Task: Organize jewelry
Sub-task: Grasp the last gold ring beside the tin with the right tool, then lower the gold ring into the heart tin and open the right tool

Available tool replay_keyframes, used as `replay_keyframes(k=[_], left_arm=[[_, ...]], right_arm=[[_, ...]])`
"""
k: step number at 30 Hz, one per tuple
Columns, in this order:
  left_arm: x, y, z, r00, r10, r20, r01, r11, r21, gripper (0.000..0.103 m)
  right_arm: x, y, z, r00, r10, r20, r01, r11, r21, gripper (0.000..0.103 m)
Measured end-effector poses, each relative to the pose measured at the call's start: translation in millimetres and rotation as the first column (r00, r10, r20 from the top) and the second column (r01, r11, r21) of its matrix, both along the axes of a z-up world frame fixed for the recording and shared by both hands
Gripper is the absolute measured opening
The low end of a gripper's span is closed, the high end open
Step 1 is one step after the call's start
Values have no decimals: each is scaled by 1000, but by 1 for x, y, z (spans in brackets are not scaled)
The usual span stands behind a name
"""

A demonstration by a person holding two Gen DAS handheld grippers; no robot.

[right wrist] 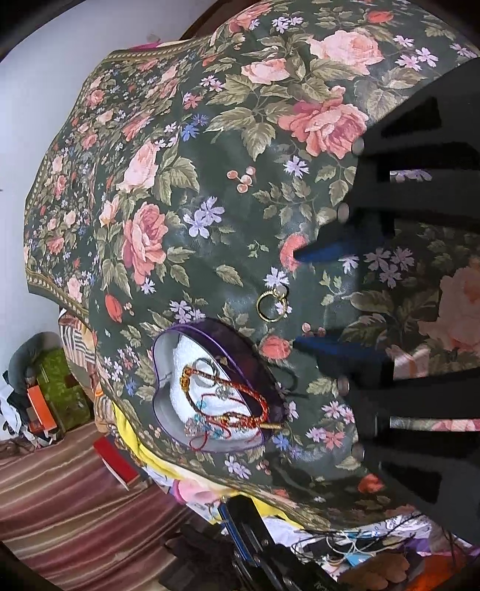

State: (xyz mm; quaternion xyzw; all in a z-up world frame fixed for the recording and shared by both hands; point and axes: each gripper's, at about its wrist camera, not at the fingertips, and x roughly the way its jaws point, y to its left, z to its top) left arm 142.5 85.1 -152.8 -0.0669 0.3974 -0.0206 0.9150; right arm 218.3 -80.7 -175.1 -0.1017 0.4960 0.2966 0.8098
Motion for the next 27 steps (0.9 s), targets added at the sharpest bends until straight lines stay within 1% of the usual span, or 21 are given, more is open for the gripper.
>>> replay_keyframes(k=[3,9,10,11,12,17,20,23,27], left_arm=[[0,3,-3,1000,3,-4,-3,1000,1,7],[0,10,-8,1000,18,-13,-18,1000,-8,7],[0,12,-9,1000,21,-14,-21,1000,-10,7],[1,13,-10,1000,22,-16,-22,1000,-10,7],[1,14,-11,1000,24,-18,-24,1000,-10,7],[3,15,-11,999,27,-17,-27,1000,-14,7],[2,14,-7,1000,24,-6,-24,1000,-18,7],[3,13,-2,1000,17,9,-17,1000,-17,7],[6,10,7,999,6,33,-6,1000,-9,7]], right_arm=[[2,9,-3,1000,11,11,-11,1000,-25,39],[7,19,-10,999,23,43,-22,999,-40,39],[7,20,-10,998,23,58,-20,999,-45,38],[6,21,-11,997,24,70,-20,998,-53,32],[6,22,-11,996,27,83,-22,998,-63,23],[4,22,-9,995,26,101,-18,997,-76,23],[3,19,-5,995,14,97,-9,998,-61,23],[3,16,3,994,1,111,4,999,-43,23],[4,12,24,990,-20,139,18,1000,14,23]])
